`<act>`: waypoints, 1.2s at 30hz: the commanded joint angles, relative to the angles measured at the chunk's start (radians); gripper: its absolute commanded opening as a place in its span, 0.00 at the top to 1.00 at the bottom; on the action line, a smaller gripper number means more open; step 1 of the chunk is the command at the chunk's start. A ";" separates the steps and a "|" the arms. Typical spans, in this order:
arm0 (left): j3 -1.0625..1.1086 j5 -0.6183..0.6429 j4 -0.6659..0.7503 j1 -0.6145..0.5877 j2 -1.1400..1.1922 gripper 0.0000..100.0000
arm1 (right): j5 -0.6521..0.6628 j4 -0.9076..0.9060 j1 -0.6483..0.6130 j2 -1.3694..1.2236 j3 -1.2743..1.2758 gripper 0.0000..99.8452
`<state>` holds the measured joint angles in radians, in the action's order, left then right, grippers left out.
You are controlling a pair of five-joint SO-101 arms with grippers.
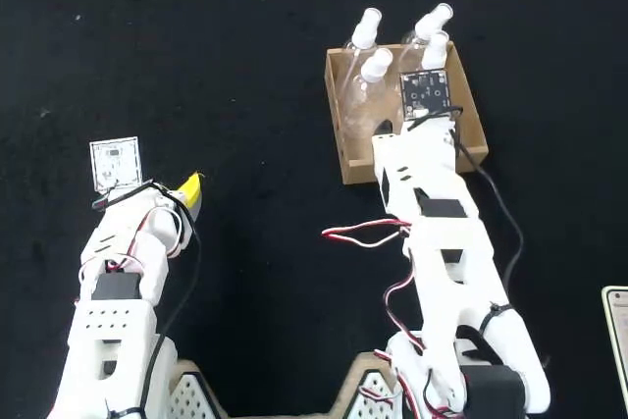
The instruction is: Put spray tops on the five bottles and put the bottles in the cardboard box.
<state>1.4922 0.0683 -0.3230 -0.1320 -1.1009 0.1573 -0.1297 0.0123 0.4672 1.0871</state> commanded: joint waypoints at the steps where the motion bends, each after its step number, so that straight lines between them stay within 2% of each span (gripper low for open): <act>1: -0.005 0.002 0.021 0.013 -0.009 0.76 | 0.002 -0.038 0.015 0.007 -0.042 0.68; 17: -0.005 0.002 0.021 0.010 -0.009 0.76 | 0.002 -0.094 0.017 0.280 0.085 0.69; 21: -0.005 0.002 0.021 0.004 -0.009 0.78 | 0.002 -0.094 0.023 0.394 0.140 0.85; 26: -0.005 0.002 0.021 0.002 -0.011 0.98 | 0.006 -0.094 0.025 0.605 0.245 0.99; 27: -0.005 0.002 0.020 0.002 -0.011 0.97 | 0.006 -0.097 0.025 0.656 0.266 0.99; 28: -0.005 0.002 0.018 0.002 -0.011 0.95 | 0.006 -0.114 0.025 0.708 0.280 0.99; 32: -0.005 0.002 0.017 0.002 -0.011 0.97 | 0.012 -0.276 0.020 0.941 0.285 0.99; 36: -0.005 0.002 0.015 0.002 -0.011 0.97 | 0.072 -0.457 0.015 1.161 0.294 0.99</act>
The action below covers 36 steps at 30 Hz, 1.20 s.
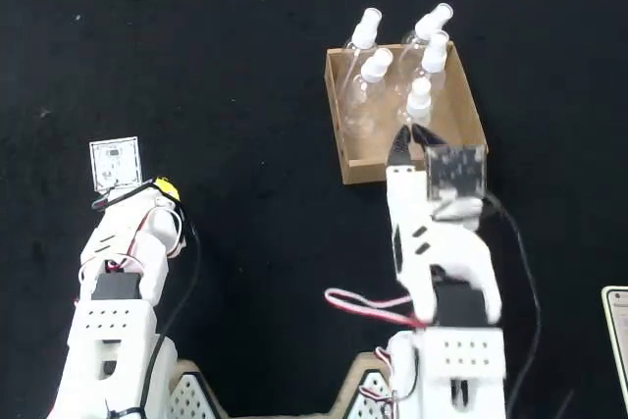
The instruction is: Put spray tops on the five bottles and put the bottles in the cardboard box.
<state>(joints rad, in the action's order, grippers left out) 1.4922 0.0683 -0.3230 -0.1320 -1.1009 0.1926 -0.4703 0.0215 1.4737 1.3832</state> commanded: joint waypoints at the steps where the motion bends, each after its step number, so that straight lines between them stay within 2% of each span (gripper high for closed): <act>1: -0.005 0.002 0.015 0.002 -0.011 0.97 | 0.040 -0.163 0.006 0.209 0.012 0.99; 6: -0.002 0.002 0.012 0.002 -0.011 0.97 | 0.029 -0.402 0.005 0.429 0.065 0.99; 11: 0.022 0.002 -0.031 0.002 -0.087 0.97 | 0.029 -0.502 0.005 0.401 0.102 0.99; 16: 0.062 0.000 -0.212 0.005 -0.377 0.97 | 0.029 -0.540 0.005 0.423 0.222 0.99; 21: 0.206 0.000 -0.281 0.004 -0.736 0.97 | 0.029 -0.580 0.009 0.421 0.300 0.99; 25: 0.186 0.000 -0.276 0.012 -0.678 0.97 | 0.029 -0.692 0.006 0.421 0.302 0.99; 28: 0.209 0.000 -0.204 0.012 -0.672 0.97 | 0.032 -0.833 0.014 0.421 0.302 0.99; 33: 0.211 0.000 -0.127 0.010 -0.671 0.97 | 0.031 -0.833 0.012 0.421 0.302 0.99; 36: 0.211 0.000 -0.207 0.002 -0.671 0.97 | 0.031 -0.833 0.012 0.421 0.302 0.99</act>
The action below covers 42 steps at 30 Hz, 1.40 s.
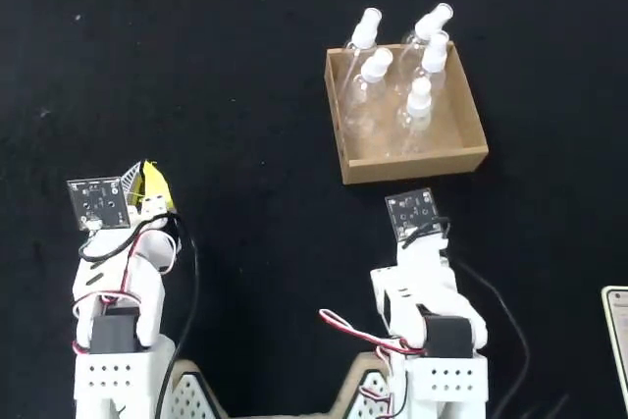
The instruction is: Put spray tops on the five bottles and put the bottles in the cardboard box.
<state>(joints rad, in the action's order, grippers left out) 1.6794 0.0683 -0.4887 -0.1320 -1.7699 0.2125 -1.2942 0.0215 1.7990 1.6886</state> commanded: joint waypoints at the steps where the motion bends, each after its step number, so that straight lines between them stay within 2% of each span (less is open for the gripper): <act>1: 0.024 0.000 -0.101 -0.002 -0.002 0.97 | 0.011 -0.009 0.012 0.096 -0.004 0.99; 6: 0.024 0.000 -0.437 -0.054 -0.002 0.97 | 0.011 -0.009 0.012 0.096 -0.004 0.99; 10: 0.024 -0.015 -0.554 -0.053 -0.002 0.97 | 0.011 -0.009 0.012 0.096 -0.004 0.99; 15: 0.024 -0.213 -0.588 -0.053 -0.002 0.97 | 0.011 -0.009 0.014 0.096 -0.004 0.99; 17: 0.024 -0.201 -0.589 -0.058 -0.002 0.97 | 0.011 -0.009 0.014 0.096 -0.004 0.99; 20: 0.024 -0.095 -0.600 -0.062 0.006 0.97 | 0.012 -0.009 0.014 0.097 -0.004 0.99; 22: 0.024 -0.018 -0.660 -0.053 0.000 0.97 | 0.012 -0.009 0.014 0.097 -0.004 0.99; 24: 0.024 0.008 -0.700 -0.053 -0.002 0.97 | 0.012 -0.011 0.014 0.099 -0.004 0.99; 33: 0.024 -0.181 -0.756 -0.062 -0.002 0.97 | 0.011 -0.011 0.014 0.099 -0.004 0.99; 42: 0.024 -0.184 -0.756 -0.062 -0.002 0.97 | 0.011 -0.009 0.009 0.097 -0.004 0.99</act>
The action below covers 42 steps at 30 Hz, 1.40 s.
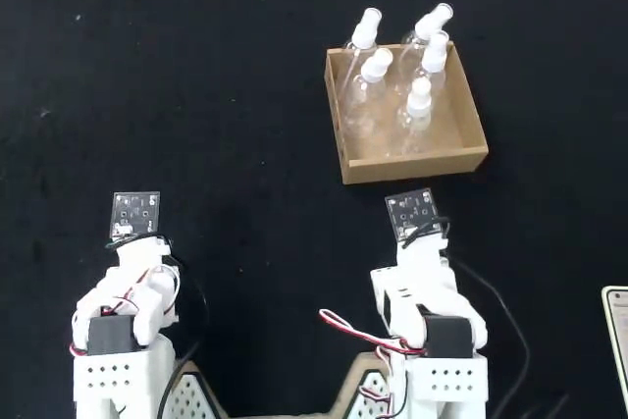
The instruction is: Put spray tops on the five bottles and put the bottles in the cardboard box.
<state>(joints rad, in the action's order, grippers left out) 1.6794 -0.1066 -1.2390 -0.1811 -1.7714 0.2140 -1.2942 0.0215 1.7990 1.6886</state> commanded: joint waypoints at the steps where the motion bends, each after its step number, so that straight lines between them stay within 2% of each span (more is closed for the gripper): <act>1: 0.024 -0.011 -0.006 -0.013 0.000 0.97 | 0.009 -0.009 0.009 0.097 -0.004 0.99; 15: 0.022 -0.003 -0.006 -0.012 -0.002 0.97 | 0.009 -0.009 0.009 0.097 -0.004 0.99; 21: 0.022 0.092 0.014 -0.013 -0.002 0.97 | 0.009 -0.009 0.009 0.097 -0.004 0.99; 42: 0.022 0.094 0.012 -0.012 0.000 0.97 | 0.009 -0.009 0.009 0.097 -0.004 0.99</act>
<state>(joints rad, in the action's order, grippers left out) 1.6794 -0.0222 -1.2390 -0.1811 -1.7714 0.2140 -1.2942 0.0215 1.7990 1.6886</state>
